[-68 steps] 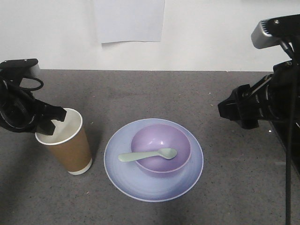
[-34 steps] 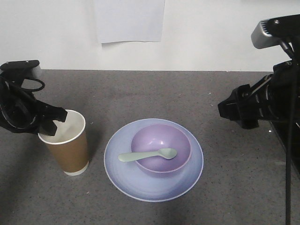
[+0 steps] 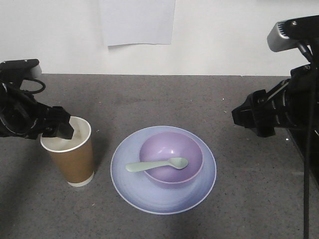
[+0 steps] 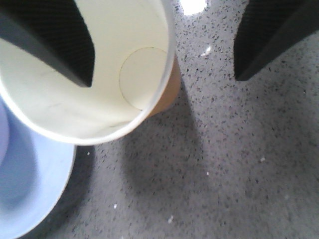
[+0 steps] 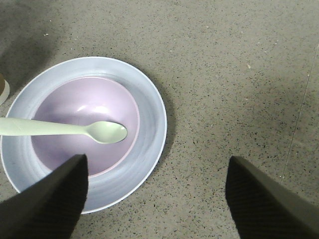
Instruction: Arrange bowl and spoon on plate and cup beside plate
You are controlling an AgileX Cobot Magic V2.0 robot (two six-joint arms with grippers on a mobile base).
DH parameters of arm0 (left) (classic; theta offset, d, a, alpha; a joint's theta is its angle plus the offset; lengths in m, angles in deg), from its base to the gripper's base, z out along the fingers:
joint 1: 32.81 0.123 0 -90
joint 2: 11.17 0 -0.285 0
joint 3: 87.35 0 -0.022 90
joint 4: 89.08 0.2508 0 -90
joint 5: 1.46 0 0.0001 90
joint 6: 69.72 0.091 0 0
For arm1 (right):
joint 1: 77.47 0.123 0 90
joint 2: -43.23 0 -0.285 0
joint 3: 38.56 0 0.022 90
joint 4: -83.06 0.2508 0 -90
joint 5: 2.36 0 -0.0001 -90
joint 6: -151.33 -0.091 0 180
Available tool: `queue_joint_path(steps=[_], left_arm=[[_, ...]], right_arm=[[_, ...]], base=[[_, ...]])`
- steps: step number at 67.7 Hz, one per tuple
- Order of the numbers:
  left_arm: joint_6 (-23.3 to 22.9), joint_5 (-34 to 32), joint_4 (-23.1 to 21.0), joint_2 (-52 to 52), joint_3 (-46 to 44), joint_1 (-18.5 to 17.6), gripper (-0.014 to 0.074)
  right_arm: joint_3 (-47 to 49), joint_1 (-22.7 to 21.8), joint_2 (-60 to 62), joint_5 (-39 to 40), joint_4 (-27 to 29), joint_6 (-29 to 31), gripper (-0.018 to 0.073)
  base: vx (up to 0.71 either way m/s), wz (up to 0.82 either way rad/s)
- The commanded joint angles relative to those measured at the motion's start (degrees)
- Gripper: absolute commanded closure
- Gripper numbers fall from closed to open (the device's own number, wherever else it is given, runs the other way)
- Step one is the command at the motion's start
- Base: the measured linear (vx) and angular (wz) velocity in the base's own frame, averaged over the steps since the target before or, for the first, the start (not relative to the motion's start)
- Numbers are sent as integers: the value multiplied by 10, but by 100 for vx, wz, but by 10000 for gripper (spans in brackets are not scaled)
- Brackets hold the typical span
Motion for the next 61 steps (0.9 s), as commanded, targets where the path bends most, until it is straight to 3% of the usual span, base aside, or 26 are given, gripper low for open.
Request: queue_joint_path(steps=[1, 33, 51, 61], left_arm=[[-4, -24, -4, -39, -16, -3, -1], [-85, -47, 103, -204, -16, -3, 6], [-140, -47, 177, -295, 1, -3, 6], [-156, -65, 201, -354, 67, -3, 6]], right_arm=[[16, -2, 11, 31, -5, 4, 0], [16, -2, 11, 25, -11, 3, 0], [-1, -2, 24, 13, -84, -55, 0], [-69, -2, 75, 47, -87, -71, 0]], base=[[0, 0], [0, 0], [0, 0], [0, 0]])
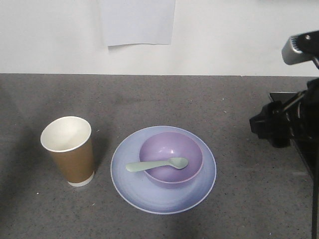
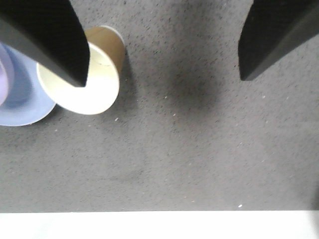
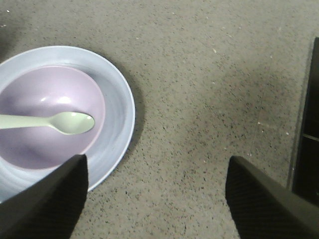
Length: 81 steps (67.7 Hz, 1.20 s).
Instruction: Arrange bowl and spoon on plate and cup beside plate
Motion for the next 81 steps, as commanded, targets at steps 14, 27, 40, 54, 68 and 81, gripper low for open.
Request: queue_joint_path(steps=[14, 27, 40, 54, 68, 81], left_arm=[[-24, -93, 34, -122, 122, -3, 6], [-24, -115, 34, -197, 180, -3, 30], [-24, -116, 34, -236, 200, -3, 209], [-24, -116, 34, -239, 200, -3, 575], [-23, -115, 32, -239, 200, -3, 604], [-23, -113, 32, -238, 200, -3, 604]], right_arm=[[-103, -2, 125, 75, -30, -19, 0], [-147, -2, 200, 85, -42, -32, 15], [-153, -2, 232, 91, -44, -33, 174], [-153, -2, 235, 93, -62, -33, 504], [-153, -2, 235, 93, -63, -34, 570], [-153, -2, 235, 93, -63, -34, 570]], base=[[0, 0], [0, 0], [0, 0], [0, 0], [0, 0], [0, 0]])
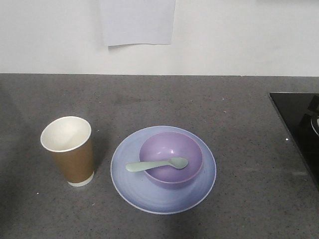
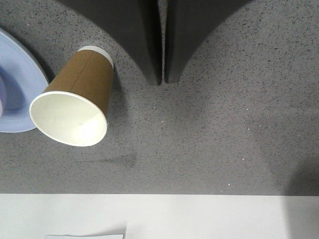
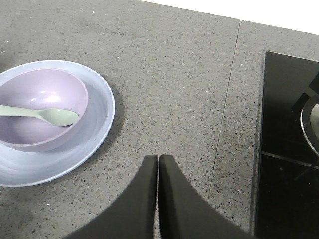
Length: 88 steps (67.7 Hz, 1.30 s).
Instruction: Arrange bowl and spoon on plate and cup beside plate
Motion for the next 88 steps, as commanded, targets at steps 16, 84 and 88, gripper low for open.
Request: queue_joint_path(steps=[16, 84, 88], left_arm=[[-5, -42, 2, 5, -11, -3, 604], [-4, -391, -28, -199, 305, 23, 603], [-4, -406, -35, -222, 333, 38, 603]], right_arm=[[13, -2, 0, 38, -13, -1, 570], [13, -2, 0, 38, -13, -2, 570], [13, -2, 0, 38, -13, -2, 570]], base=[[0, 0], [0, 0], [0, 0]])
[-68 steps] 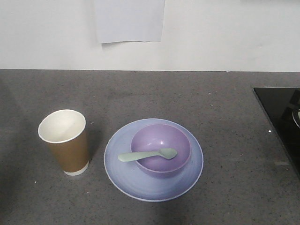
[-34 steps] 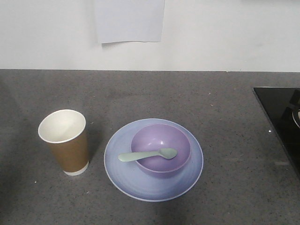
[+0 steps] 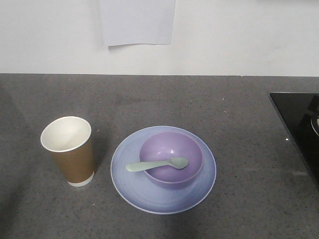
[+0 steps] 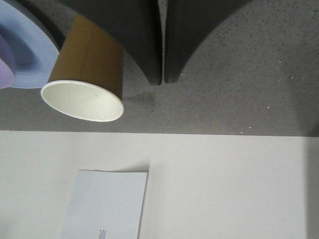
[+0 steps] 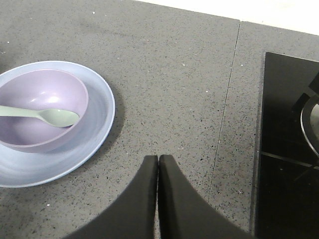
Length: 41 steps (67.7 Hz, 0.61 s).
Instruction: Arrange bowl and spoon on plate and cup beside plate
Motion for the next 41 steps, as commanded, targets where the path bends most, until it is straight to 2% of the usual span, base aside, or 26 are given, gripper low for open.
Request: queue_joint_path(steps=[1, 10, 21, 41], left_arm=[[-4, -76, -13, -27, 24, 21, 603], [-4, -94, -17, -68, 74, 43, 603], [-5, -147, -24, -81, 129, 51, 603], [-5, -162, -26, -81, 133, 51, 603]], right_arm=[[13, -2, 0, 37, -13, -1, 570], [13, -2, 0, 37, -13, -1, 570], [13, -2, 0, 36, -13, -1, 570], [13, -2, 0, 36, -13, -1, 570]], base=[[0, 0], [0, 0], [0, 0], [0, 0]])
